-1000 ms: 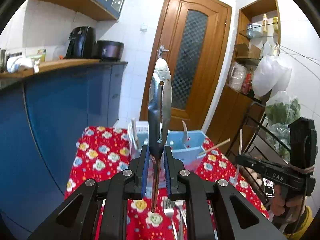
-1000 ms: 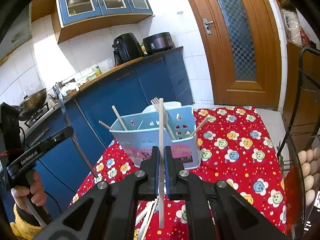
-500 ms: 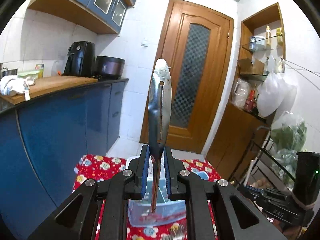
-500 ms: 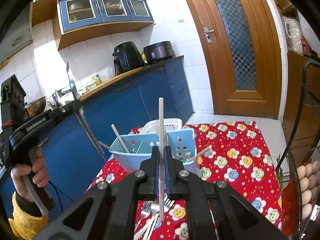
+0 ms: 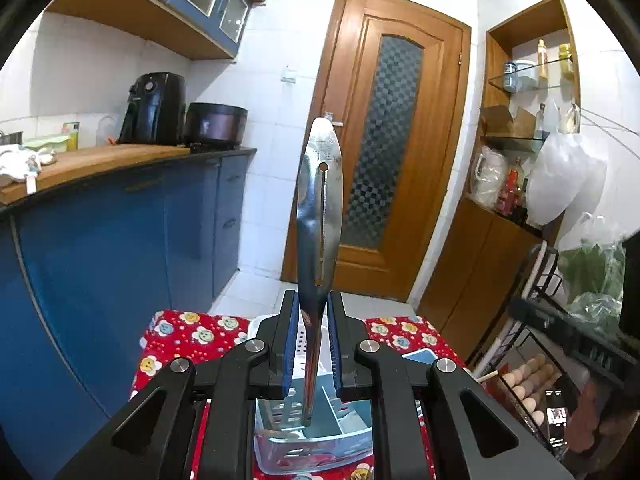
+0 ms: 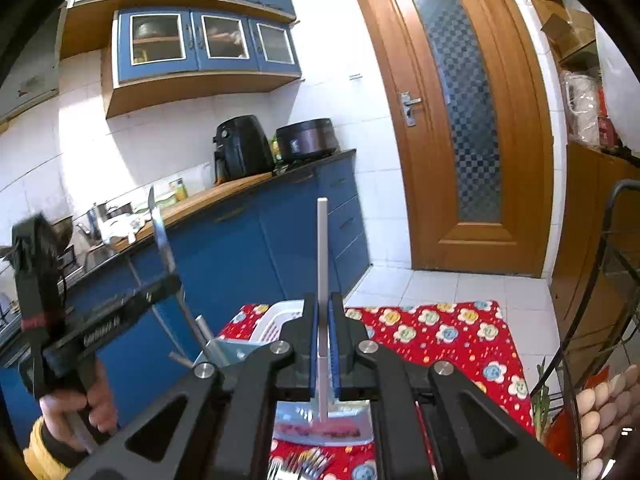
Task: Organize utensils
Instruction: 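Carry the knife and chopstick with both tools over the blue box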
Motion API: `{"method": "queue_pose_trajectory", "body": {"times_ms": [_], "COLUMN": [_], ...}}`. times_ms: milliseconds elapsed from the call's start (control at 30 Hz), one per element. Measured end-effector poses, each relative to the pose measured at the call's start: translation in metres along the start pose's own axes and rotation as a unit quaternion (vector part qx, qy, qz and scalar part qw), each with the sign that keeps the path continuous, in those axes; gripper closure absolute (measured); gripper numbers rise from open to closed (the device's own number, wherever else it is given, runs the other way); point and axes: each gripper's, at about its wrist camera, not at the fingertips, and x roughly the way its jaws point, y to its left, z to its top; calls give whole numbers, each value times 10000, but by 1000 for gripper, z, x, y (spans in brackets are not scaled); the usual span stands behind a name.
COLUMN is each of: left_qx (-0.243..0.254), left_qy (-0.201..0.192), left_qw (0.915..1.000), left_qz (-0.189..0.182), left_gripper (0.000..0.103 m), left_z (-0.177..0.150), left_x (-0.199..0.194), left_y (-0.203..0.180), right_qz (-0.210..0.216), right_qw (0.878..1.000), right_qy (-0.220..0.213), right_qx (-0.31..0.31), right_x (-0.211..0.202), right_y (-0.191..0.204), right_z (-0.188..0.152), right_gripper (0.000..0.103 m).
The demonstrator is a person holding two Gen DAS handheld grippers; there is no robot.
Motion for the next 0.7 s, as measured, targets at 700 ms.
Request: {"method": "queue_pose_trajectory", "body": {"times_ms": [700], "left_qx": [118], "left_qy": [214], "left_qw": [9990], "left_qz": [-367], "left_gripper": [89], "left_z": [-39], "left_x": [46], "left_y": [12], "right_qz": [-391], "right_qw": [9980], "right_qy": [506], "right_qx": [-19], "right_x": [68], "right_y": [3], "right_z": [-37], "right_gripper": [96]}}
